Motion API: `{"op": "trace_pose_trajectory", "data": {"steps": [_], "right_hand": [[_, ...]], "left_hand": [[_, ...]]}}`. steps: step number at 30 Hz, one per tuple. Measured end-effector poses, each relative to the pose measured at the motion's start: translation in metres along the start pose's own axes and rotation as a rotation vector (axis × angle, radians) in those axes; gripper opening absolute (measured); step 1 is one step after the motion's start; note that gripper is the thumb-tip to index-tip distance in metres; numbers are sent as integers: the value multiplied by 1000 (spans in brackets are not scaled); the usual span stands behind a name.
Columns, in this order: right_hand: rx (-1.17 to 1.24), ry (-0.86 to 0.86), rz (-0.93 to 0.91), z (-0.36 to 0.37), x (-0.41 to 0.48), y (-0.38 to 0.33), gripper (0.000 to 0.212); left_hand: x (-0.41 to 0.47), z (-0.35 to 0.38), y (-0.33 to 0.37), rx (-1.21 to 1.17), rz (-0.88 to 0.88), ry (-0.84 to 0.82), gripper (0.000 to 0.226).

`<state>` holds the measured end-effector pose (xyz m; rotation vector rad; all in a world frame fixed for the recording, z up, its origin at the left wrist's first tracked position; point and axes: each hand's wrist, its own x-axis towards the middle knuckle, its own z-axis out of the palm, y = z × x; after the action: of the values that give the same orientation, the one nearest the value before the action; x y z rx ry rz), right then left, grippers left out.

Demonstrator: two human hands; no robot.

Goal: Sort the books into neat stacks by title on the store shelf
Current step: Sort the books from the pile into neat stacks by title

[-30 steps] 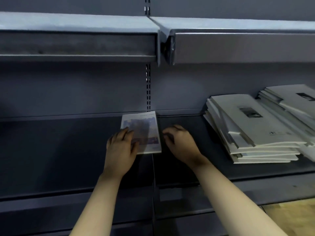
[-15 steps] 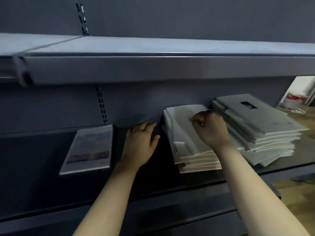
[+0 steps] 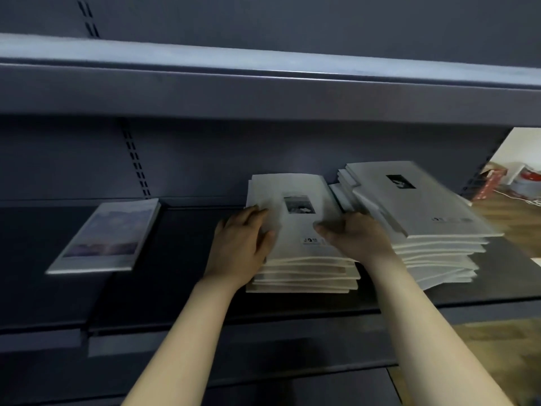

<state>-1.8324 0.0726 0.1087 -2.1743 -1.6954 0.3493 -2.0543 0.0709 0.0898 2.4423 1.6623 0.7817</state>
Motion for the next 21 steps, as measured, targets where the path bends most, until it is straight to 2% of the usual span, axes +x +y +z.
{"op": "trace_pose_trajectory", "data": {"steps": [5, 7, 11, 12, 13, 15, 16, 18, 19, 21], "right_hand": [[3, -83, 12, -8, -1, -1, 64], [93, -91, 22, -7, 0, 2, 68], [281, -46, 34, -2, 5, 10, 106], [314, -49, 31, 0, 9, 13, 105], [342, -51, 27, -1, 10, 13, 90], [420, -22, 3, -6, 6, 13, 36], [513, -11, -5, -6, 8, 14, 21], [742, -29, 28, -8, 9, 12, 12], [855, -15, 51, -10, 8, 8, 14], [1006, 11, 87, -9, 12, -2, 36]], "left_hand": [[-2, -1, 4, 9, -32, 8, 48], [-3, -2, 3, 18, -44, 23, 48], [-5, -3, 2, 39, -62, 48, 47], [-5, -4, 1, 40, -64, 57, 47], [-6, -4, 1, 42, -68, 65, 47], [-6, -6, 0, 47, -73, 84, 46], [-7, -7, -1, 49, -75, 93, 46], [-9, -9, -2, 46, -73, 121, 46], [-10, -10, -3, 43, -66, 136, 47], [-14, -14, -3, 20, -65, 150, 51]]}}
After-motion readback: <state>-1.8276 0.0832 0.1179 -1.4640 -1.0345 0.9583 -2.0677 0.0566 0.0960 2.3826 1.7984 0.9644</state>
